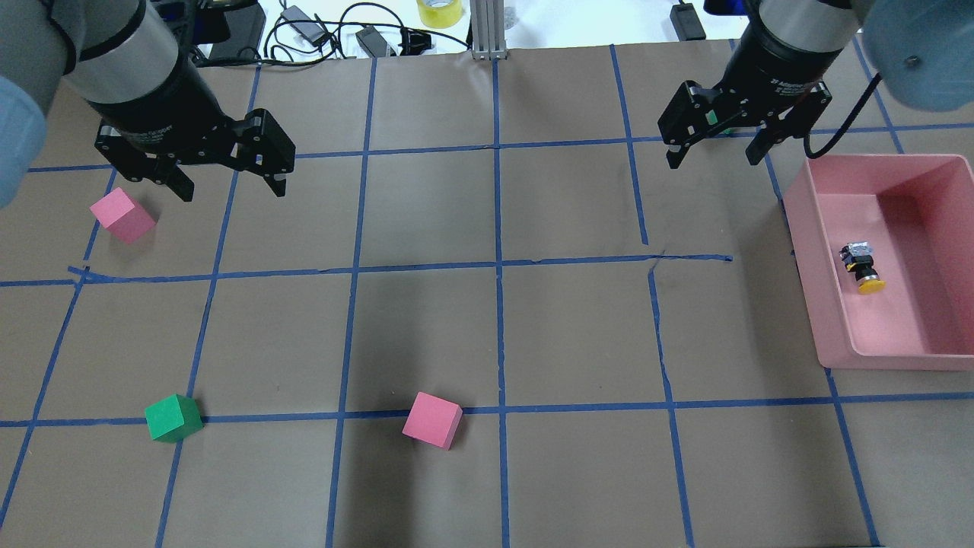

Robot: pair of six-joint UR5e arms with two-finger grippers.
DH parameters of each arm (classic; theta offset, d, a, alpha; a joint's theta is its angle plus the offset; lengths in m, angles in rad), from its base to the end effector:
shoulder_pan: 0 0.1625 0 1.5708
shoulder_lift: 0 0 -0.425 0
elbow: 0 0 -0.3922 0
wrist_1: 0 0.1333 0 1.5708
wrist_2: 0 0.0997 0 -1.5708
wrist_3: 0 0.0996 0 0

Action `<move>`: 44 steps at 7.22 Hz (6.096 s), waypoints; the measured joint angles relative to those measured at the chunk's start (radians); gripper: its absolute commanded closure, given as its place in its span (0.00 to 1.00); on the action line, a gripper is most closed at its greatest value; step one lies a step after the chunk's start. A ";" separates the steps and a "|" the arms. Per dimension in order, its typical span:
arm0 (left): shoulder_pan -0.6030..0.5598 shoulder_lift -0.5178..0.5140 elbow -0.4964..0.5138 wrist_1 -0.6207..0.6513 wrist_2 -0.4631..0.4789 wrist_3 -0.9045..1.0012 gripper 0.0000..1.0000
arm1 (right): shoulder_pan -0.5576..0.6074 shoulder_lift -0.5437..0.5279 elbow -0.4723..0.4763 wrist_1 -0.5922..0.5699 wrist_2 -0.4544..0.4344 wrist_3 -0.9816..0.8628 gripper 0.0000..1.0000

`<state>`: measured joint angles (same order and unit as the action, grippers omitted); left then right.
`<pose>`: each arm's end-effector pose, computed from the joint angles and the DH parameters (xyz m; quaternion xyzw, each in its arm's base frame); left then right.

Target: Align button upright

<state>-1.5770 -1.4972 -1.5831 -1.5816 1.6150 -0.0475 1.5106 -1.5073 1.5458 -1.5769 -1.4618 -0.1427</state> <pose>-0.1318 -0.4640 0.5160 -0.0212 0.9992 -0.0258 0.0214 0.1129 -0.5231 0.4694 -0.0403 0.9976 0.0106 0.0558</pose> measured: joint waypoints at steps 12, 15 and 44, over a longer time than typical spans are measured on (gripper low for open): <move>0.000 0.010 0.001 0.005 0.004 0.029 0.00 | -0.005 0.007 0.007 0.002 -0.023 -0.011 0.00; 0.000 0.008 0.000 0.007 0.004 0.029 0.00 | -0.065 0.019 0.010 -0.009 -0.083 -0.015 0.00; 0.000 0.008 0.002 0.009 0.002 0.022 0.00 | -0.529 0.265 0.173 -0.415 -0.136 -0.470 1.00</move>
<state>-1.5769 -1.4894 -1.5815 -1.5723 1.6168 -0.0253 0.9821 -1.2419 1.7185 -1.9920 -1.5976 -0.6126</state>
